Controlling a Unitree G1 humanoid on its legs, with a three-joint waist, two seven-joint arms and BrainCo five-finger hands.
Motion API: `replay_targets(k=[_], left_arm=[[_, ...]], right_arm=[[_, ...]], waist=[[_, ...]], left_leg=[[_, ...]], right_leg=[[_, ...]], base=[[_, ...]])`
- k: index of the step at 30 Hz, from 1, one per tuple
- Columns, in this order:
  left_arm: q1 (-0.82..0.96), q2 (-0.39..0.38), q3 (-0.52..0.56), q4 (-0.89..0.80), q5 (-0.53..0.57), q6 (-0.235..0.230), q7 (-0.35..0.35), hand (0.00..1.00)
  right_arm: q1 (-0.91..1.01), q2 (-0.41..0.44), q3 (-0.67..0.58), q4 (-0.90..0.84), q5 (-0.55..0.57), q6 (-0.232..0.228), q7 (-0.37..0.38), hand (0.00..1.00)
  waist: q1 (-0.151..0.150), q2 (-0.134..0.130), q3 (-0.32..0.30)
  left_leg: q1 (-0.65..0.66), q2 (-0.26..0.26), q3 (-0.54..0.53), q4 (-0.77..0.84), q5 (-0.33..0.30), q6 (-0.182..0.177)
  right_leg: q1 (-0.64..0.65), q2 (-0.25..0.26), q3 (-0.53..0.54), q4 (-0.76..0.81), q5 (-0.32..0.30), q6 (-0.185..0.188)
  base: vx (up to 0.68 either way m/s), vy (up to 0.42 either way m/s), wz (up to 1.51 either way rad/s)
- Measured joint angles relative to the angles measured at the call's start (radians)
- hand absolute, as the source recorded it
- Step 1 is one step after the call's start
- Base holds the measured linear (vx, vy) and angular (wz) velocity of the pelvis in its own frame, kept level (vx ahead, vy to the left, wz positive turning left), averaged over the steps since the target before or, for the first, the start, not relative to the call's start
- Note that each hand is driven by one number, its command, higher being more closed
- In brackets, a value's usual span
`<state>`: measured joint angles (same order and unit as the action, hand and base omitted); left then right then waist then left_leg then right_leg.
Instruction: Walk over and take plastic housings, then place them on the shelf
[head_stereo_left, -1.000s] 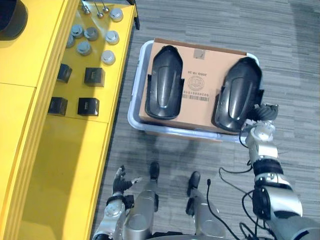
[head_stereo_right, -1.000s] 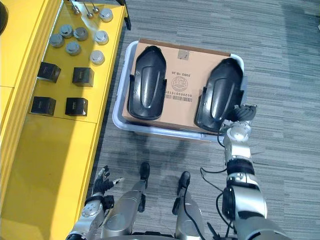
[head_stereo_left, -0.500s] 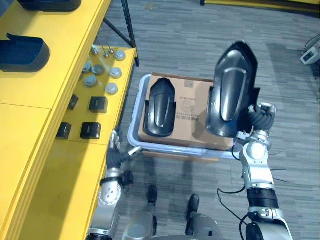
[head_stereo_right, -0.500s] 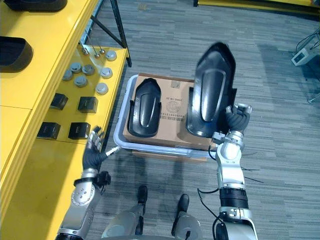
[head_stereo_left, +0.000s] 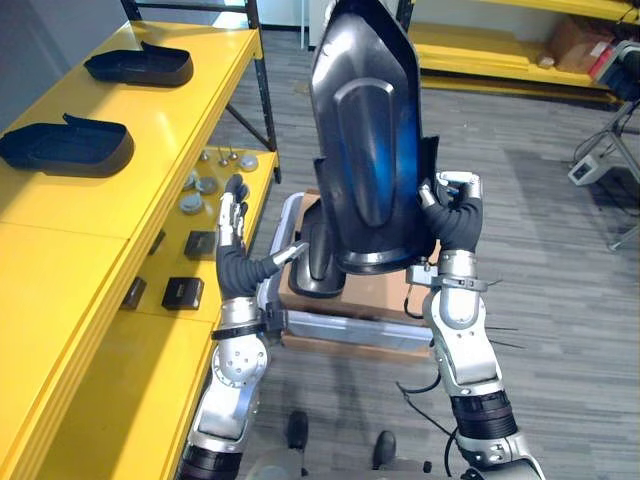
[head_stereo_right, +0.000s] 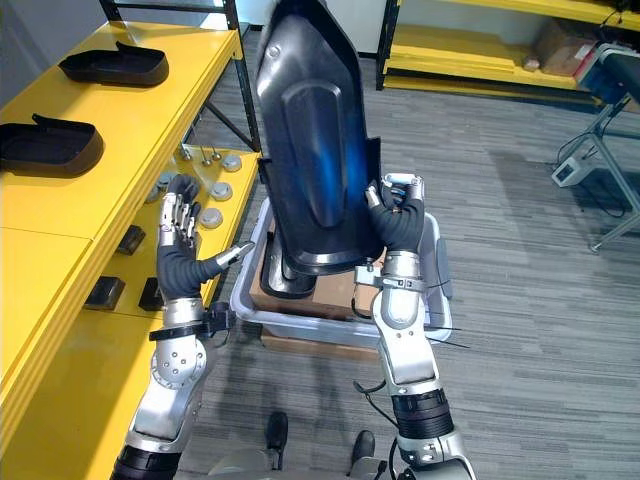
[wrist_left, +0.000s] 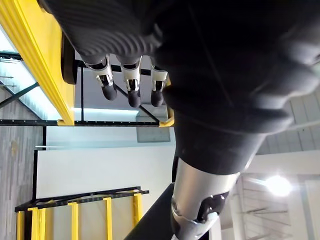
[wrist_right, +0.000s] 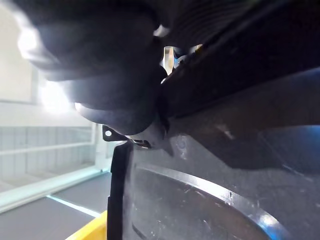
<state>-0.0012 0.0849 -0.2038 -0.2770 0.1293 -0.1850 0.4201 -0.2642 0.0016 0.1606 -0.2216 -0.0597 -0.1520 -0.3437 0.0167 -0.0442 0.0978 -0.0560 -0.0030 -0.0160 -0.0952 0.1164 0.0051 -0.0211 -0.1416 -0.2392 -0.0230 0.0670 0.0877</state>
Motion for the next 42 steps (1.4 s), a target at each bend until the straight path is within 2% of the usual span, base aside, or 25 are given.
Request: replay_targets(k=[2, 8, 13, 25, 33, 42], left_arm=[[-0.003, -0.004, -0.005, 0.039, -0.003, 0.025, 0.01, 0.0], [-0.064, -0.004, -0.053, 0.083, -0.033, 0.039, 0.018, 0.0], [-0.065, -0.003, -0.066, 0.124, -0.083, 0.047, 0.017, 0.0], [-0.06, -0.002, -0.052, 0.145, -0.1, 0.047, -0.004, 0.0], [0.008, -0.003, 0.026, 0.172, -0.126, 0.045, -0.029, 0.0], [0.124, -0.004, 0.069, 0.113, -0.267, 0.033, -0.116, 0.0]], right_arm=[[0.0, 0.002, 0.039, -0.001, 0.039, -0.002, 0.017, 1.0], [0.001, 0.002, 0.116, -0.002, 0.103, -0.008, 0.064, 1.0], [0.038, 0.003, 0.179, -0.001, 0.138, -0.011, 0.108, 1.0], [0.038, -0.001, 0.187, 0.028, 0.123, -0.019, 0.104, 1.0], [0.079, -0.034, 0.059, 0.051, 0.036, -0.018, 0.085, 1.0], [0.081, -0.06, -0.115, 0.019, 0.007, -0.018, 0.052, 1.0]], waist=[[-0.002, -0.001, -0.007], [-0.005, 0.001, -0.013], [-0.006, 0.002, -0.056], [-0.006, 0.001, -0.066], [-0.004, 0.0, -0.087], [-0.004, 0.0, -0.087]], left_leg=[[0.009, 0.002, 0.014, -0.001, -0.003, -0.005], [0.011, 0.003, 0.022, -0.007, -0.004, -0.005], [0.009, 0.002, 0.024, -0.002, -0.003, -0.004], [0.011, 0.002, 0.02, -0.008, -0.003, -0.004], [0.019, 0.0, 0.011, -0.008, -0.001, -0.001], [0.014, 0.0, -0.009, -0.008, -0.004, -0.006]], right_leg=[[0.0, 0.001, 0.013, 0.0, 0.002, -0.002], [0.0, 0.003, 0.023, -0.006, 0.008, -0.01], [0.002, 0.003, 0.023, -0.014, 0.012, -0.008], [0.004, 0.002, 0.021, -0.012, 0.011, -0.01], [0.017, 0.002, 0.013, -0.013, 0.007, -0.006], [0.024, 0.001, -0.007, -0.014, 0.001, 0.001]], base=[[-0.02, 0.003, -0.16], [-0.03, 0.007, -0.06], [0.02, 0.004, 0.01], [0.0, 0.0, 0.0], [0.0, 0.0, 0.02], [0.0, 0.001, 0.06]])
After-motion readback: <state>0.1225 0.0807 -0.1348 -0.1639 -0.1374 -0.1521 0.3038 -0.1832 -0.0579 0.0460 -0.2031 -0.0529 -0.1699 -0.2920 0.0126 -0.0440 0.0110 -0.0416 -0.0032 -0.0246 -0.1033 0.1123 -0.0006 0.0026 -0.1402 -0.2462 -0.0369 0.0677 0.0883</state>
